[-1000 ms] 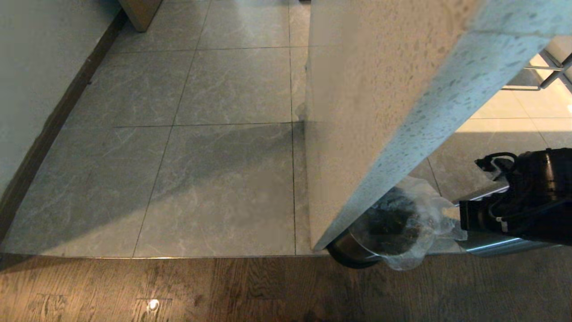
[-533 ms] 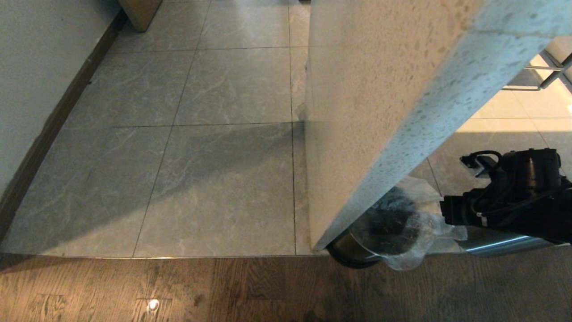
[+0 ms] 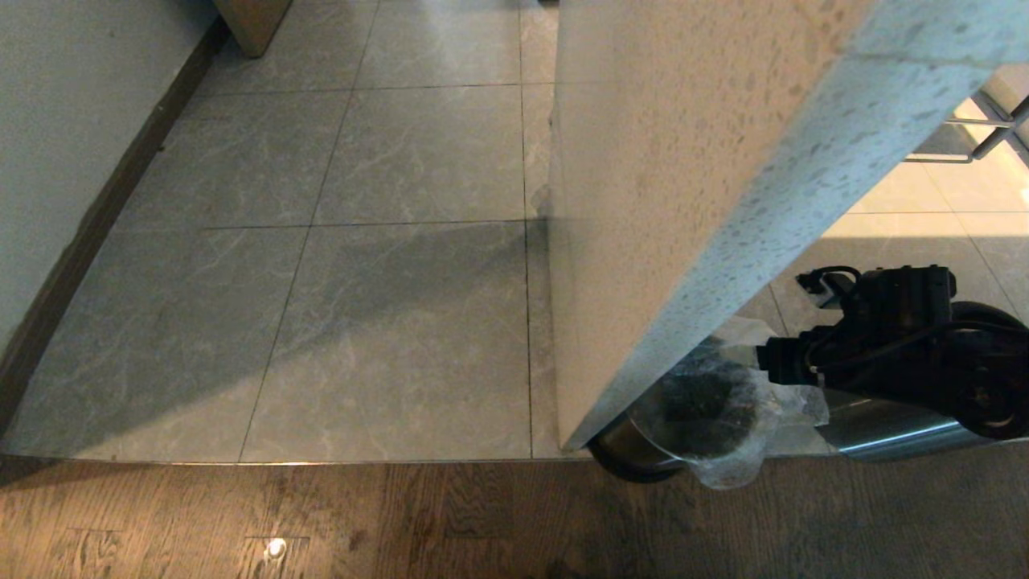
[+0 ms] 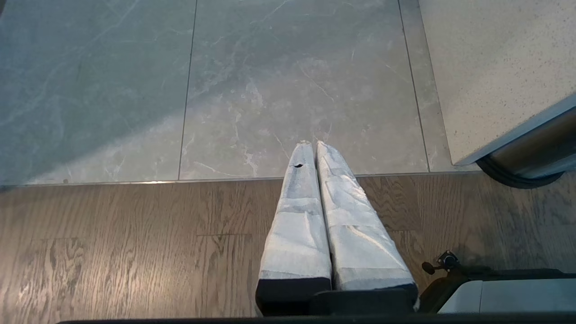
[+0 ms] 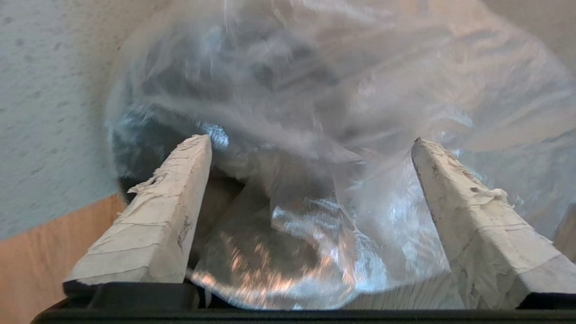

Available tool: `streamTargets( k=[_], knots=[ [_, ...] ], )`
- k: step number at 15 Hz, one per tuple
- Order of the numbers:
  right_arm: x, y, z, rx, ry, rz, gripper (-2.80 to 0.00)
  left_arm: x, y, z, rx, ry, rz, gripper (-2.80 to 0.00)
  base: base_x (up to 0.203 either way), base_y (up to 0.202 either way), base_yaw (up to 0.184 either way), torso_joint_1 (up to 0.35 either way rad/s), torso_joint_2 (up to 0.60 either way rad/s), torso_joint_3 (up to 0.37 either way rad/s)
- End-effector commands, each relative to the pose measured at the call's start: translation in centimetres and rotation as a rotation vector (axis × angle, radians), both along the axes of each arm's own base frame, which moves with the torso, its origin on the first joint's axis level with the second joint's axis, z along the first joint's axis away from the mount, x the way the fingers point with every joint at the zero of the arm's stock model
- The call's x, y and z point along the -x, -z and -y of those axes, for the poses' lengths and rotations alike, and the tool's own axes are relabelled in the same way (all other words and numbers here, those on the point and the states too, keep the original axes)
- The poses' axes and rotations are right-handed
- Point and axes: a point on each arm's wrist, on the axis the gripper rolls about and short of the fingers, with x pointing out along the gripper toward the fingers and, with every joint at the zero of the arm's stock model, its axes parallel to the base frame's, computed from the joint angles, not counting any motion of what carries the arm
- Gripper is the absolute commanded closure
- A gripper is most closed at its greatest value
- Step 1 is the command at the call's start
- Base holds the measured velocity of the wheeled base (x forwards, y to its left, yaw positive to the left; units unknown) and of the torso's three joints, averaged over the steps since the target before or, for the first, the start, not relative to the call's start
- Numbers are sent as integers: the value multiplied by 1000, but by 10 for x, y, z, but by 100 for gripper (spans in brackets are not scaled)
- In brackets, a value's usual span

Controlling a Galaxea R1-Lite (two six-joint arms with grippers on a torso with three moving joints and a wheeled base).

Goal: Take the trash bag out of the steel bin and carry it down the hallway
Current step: Pick up the trash bag

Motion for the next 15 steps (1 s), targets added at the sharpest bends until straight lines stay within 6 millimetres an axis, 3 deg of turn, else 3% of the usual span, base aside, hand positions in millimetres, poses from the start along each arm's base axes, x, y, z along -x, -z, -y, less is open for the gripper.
streamTargets(
  k=[1,8,15],
  knots=[
    [-10,12,-1,7,-6,-16,-280,0,0,0,0,0,-3,0,0,0,0,0,0,0],
    [-18,10,-23,-17,-73,-7,-280,0,0,0,0,0,-3,0,0,0,0,0,0,0],
    [-12,7,-47,-62,-118,-19,-280,0,0,0,0,0,-3,0,0,0,0,0,0,0]
  ],
)
